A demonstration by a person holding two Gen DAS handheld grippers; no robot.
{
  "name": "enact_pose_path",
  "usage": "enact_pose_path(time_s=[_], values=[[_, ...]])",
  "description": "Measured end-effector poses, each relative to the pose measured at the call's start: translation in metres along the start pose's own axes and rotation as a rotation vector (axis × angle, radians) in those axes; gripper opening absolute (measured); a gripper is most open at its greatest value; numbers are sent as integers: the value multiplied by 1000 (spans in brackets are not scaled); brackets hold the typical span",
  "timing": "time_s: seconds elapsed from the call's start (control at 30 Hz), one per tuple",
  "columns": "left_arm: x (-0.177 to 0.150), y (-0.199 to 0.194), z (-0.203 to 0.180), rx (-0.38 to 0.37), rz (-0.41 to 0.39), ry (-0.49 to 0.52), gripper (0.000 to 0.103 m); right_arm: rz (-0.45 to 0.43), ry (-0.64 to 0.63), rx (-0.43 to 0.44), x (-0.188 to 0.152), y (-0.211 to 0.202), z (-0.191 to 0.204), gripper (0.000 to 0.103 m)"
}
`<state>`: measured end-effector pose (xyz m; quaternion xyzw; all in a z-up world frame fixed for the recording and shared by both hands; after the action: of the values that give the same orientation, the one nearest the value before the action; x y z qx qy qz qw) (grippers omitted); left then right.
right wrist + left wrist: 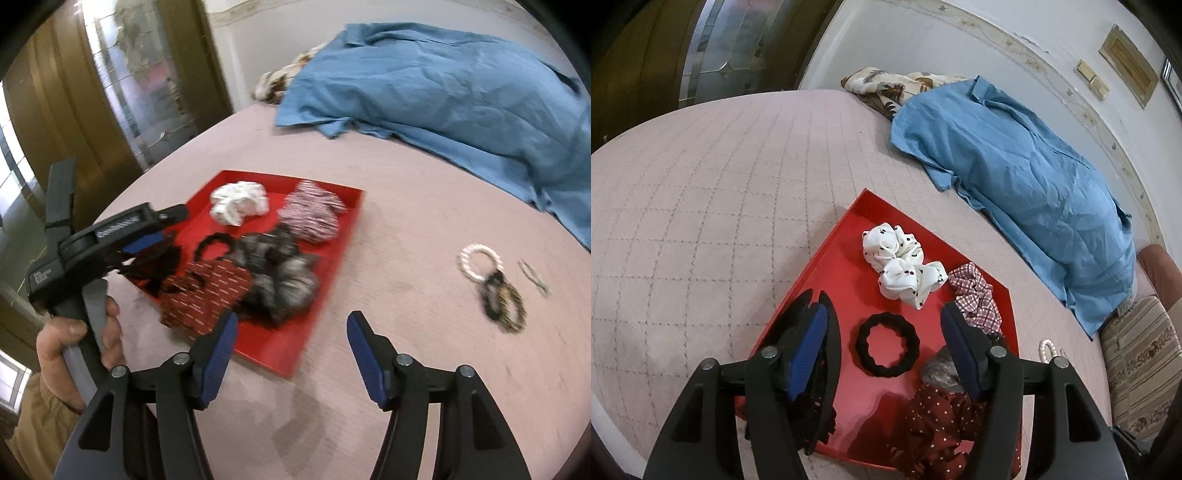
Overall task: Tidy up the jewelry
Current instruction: 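Open both grippers to drop the hair tie and scrunchie into the tray, then move both grippers back to the remaining bracelets on the bed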
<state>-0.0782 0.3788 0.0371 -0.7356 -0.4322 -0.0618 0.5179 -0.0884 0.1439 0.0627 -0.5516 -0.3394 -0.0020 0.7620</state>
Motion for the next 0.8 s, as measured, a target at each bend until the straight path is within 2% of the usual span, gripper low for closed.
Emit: enact_pose_path(time_s=[0.3, 0.53, 0.63, 0.8], values=[[-7, 3, -9, 45, -8, 47, 63, 18, 230, -55, -43, -19, -93, 67], [-7, -10, -30, 46, -37, 115, 63, -6, 324, -100, -68, -43, -139, 67], [-8, -23, -45, 7, -36, 122, 63, -15, 347, -118, -77, -52, -154, 67], [-19, -43, -88, 8, -26, 243, 63, -34, 411, -114, -88, -56, -178, 70]])
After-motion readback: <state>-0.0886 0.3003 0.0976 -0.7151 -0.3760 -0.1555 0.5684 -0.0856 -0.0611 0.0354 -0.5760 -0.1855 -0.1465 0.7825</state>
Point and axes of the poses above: each gripper's, at about its wrist camera, not at the fingertips, and y roughly the way its jaws point, z to its left, x to its top, the point moved 5 cm from there along y, roughly the way its jaws point, and after that the axes turned 7 degrees about z, right-handed, at the moved point
